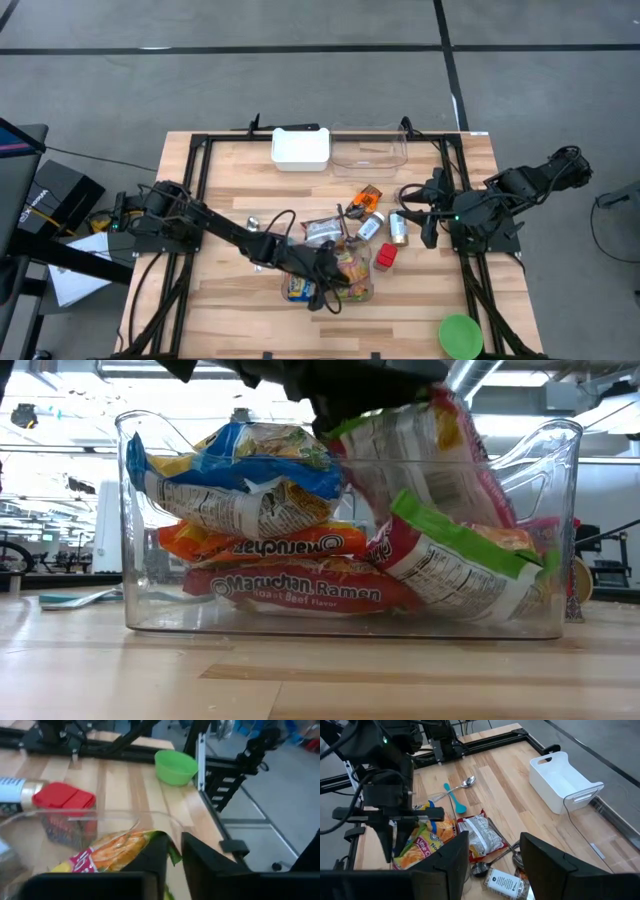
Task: Pick & Place Food Item
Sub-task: Put the green noodle pack into the bottom transparent bin, then put the red noodle pack into the bottom transparent bin
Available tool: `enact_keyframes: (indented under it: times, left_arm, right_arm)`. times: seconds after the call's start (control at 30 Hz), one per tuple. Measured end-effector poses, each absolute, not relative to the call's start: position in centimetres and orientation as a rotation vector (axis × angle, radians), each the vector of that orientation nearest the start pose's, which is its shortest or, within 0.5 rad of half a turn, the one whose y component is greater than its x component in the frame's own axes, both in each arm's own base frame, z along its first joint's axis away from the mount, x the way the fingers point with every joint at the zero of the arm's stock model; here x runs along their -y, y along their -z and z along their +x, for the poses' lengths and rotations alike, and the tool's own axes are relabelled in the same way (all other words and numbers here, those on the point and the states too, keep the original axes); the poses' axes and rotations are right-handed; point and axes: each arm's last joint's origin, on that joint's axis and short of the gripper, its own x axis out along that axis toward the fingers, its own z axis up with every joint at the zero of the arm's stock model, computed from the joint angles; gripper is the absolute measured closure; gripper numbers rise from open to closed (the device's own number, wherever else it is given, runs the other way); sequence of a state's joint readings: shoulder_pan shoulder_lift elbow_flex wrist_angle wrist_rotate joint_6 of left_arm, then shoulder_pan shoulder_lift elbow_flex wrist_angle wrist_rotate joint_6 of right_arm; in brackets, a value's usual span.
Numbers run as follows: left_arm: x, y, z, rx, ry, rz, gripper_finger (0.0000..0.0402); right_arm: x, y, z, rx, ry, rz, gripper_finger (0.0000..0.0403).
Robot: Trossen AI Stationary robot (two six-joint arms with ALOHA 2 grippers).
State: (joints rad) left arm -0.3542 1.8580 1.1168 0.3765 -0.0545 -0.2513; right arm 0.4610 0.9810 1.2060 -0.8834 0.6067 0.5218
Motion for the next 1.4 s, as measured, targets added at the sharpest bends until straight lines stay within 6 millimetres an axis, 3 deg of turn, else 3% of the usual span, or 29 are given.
enact_keyframes:
  times: [0.3, 0.5, 0.77, 1.07, 1.23, 1.4]
  left_arm:
    - [15.1, -20.5, 37.9, -0.417, 0.319, -0.216, 0.0246]
    - [15.3, -22.3, 37.5, -0.379, 0.326, -0.226, 0.0228]
    - [13.2, -27.0, 36.2, -0.231, 0.079, -0.217, 0.0256]
    - [9.9, -25.1, 36.8, -0.384, -0.045, -0.182, 0.0317]
    - [6.5, -26.4, 36.9, -0.361, -0.099, -0.169, 0.0363]
    - [3.2, -28.1, 35.0, -0.473, -0.001, -0.105, 0.0391]
  right_arm:
    - [-6.1, -38.0, 16.0, -0.512, 0.282, 0.172, 0.0232]
    - [-6.1, -38.0, 16.0, -0.511, 0.281, 0.172, 0.0232]
    - [-6.1, -38.0, 16.1, -0.512, 0.279, 0.165, 0.0232]
    - [-6.1, -38.0, 16.1, -0.500, 0.299, 0.161, 0.0232]
    - [-6.0, -38.1, 16.1, -0.483, 0.327, 0.163, 0.0232]
    - [-5.9, -38.1, 16.1, -0.458, 0.373, 0.207, 0.0232]
